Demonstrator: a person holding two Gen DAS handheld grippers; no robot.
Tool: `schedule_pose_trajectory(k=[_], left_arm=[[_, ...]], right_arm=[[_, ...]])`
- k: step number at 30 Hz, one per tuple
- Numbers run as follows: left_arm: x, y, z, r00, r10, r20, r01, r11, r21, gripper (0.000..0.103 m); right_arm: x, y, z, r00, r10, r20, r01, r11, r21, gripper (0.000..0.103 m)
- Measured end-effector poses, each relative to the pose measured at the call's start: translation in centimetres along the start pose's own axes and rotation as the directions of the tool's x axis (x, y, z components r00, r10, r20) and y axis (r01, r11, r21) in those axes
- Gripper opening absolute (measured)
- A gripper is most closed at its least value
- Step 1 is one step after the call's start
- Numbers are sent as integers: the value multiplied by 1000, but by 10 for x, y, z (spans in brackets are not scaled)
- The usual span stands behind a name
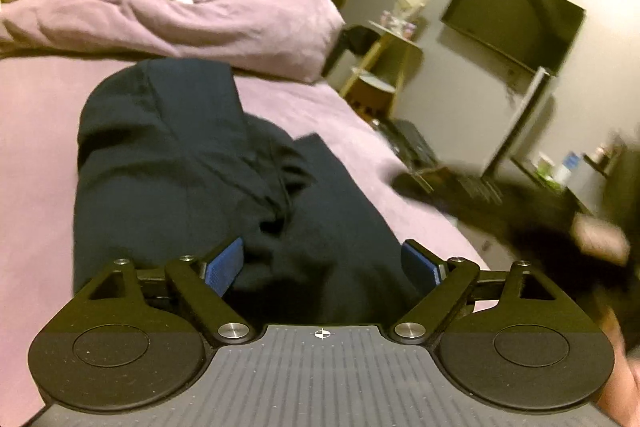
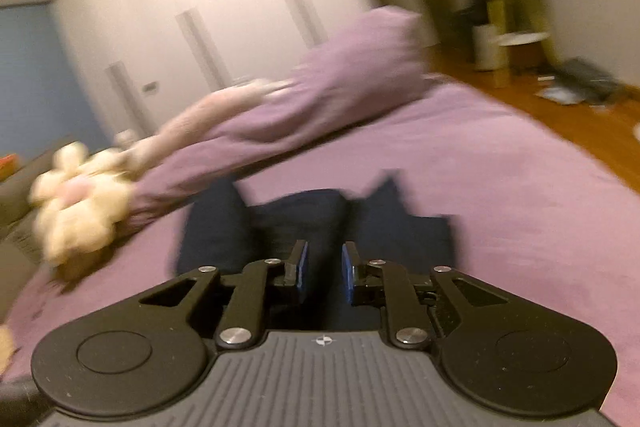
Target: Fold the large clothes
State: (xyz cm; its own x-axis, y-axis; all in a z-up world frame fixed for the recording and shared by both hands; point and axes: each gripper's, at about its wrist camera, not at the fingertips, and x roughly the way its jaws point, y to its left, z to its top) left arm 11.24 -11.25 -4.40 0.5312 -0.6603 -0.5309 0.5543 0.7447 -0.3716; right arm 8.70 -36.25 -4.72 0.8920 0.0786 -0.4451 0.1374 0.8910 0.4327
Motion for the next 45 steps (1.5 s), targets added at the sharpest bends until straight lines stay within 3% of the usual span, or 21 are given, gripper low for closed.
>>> schedule_pose_trajectory(k=[4, 7, 9, 12, 14, 17, 19, 22, 23, 26, 28, 31, 33, 34, 36, 38, 41, 45], left_arm=[[-46, 26, -11, 999, -41, -33, 41, 999, 1, 88], [-73, 58, -12, 1000, -9, 2, 9, 998, -69, 89], [-75, 83, -8, 995, 95, 21, -92, 988, -124, 89], [-64, 124, -1, 973, 228, 16, -216, 938, -270, 88], [-47, 152, 5, 968, 251, -6, -233, 888, -397, 88], [-16, 178, 8, 960, 275, -54, -266, 831, -489, 84], [3, 187, 7, 963, 253, -93, -263, 808, -527, 82], [17, 200, 5, 980, 175, -94, -195, 758, -622, 82], [20, 203, 6, 985, 143, -99, -173, 748, -640, 82], [29, 200, 12, 988, 109, -112, -155, 761, -630, 83], [33, 201, 8, 989, 100, -110, -147, 771, -620, 83], [41, 200, 6, 990, 82, -113, -134, 773, -620, 83], [48, 197, 6, 990, 82, -115, -136, 776, -616, 83], [48, 195, 7, 990, 82, -116, -136, 779, -612, 83], [49, 193, 9, 989, 81, -124, -140, 782, -608, 83], [45, 189, 12, 989, 82, -126, -141, 795, -590, 83], [33, 181, 20, 987, 129, -97, -161, 817, -554, 81], [21, 172, 27, 985, 167, -51, -169, 831, -530, 81]], right_arm=[[43, 25, -4, 988, 75, -137, -85, 994, -72, 18], [67, 30, -28, 971, -22, -240, -14, 989, -149, 18], [74, 18, -44, 954, -87, -285, 52, 990, -129, 16], [68, -4, -59, 959, -68, -276, 54, 997, -60, 15], [66, -4, -63, 960, -73, -271, 50, 995, -91, 14], [65, 2, -55, 958, -67, -278, 43, 995, -89, 15], [62, -2, -48, 959, -39, -282, 25, 998, -54, 15], [53, -7, -36, 962, 8, -274, -5, 1000, 13, 21], [52, -9, -29, 965, 22, -263, -12, 999, 39, 27], [55, -16, -9, 970, 110, -218, -76, 985, 157, 51], [68, -15, -1, 961, 181, -207, -130, 962, 239, 60], [106, -5, 6, 917, 302, -260, -211, 921, 326, 69], [132, 10, 4, 899, 307, -314, -208, 927, 311, 68], [140, 18, 3, 897, 291, -334, -199, 939, 282, 68], [151, 32, -1, 906, 230, -356, -166, 965, 202, 35], [147, 46, -3, 924, 184, -335, -154, 981, 115, 24], [125, 63, -4, 955, 94, -281, -106, 994, -29, 17], [96, 47, -10, 973, 16, -231, -18, 1000, -8, 16]])
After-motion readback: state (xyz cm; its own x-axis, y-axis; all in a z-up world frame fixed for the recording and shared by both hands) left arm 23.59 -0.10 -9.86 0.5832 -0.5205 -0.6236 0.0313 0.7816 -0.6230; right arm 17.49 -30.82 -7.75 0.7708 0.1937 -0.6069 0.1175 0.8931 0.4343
